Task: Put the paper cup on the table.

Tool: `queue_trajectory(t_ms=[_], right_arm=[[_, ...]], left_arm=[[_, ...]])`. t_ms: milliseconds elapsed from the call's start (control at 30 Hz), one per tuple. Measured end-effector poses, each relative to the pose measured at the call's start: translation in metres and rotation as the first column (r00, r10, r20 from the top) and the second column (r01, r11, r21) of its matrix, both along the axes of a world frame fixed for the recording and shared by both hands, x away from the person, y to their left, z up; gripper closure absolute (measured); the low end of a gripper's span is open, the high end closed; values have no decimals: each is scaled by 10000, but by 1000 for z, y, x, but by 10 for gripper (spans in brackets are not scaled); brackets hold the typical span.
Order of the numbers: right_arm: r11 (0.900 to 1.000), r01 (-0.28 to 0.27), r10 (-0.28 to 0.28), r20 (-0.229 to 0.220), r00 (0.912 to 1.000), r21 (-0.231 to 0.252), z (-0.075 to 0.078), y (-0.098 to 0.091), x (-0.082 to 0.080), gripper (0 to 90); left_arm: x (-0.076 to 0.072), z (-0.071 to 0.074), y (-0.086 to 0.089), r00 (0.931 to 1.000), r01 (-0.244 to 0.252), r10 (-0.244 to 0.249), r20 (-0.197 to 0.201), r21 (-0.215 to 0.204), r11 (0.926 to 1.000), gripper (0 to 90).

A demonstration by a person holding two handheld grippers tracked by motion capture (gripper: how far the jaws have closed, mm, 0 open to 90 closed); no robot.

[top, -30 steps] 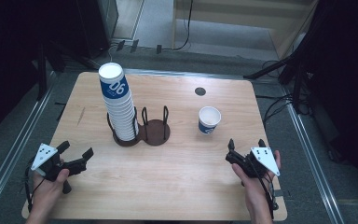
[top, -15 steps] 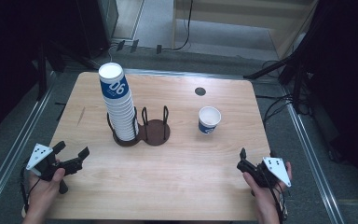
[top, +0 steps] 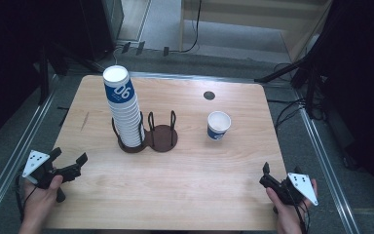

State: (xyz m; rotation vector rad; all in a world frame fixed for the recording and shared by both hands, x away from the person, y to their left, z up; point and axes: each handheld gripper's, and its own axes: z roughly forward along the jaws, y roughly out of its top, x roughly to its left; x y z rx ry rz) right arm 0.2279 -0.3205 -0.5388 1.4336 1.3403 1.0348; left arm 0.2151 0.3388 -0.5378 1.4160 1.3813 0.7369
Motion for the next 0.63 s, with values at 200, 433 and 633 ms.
queue_trajectory(t_ms=[200, 433, 633], right_arm=[[9999, 108, -108, -76, 9999, 68, -2, -6, -2, 0], [9998, 153, -152, -109, 9998, 123, -3, -7, -2, 0], [9996, 201, -198, -121, 9997, 199, -3, -8, -2, 0]], left_arm=[[0, -1, 4, 9999, -105, 105, -33, -97, 9999, 0], [1, -2, 4, 9999, -20, 19, -131, -56, 10000, 0], [2, -2, 2, 9999, -22, 23, -125, 75, 10000, 0]])
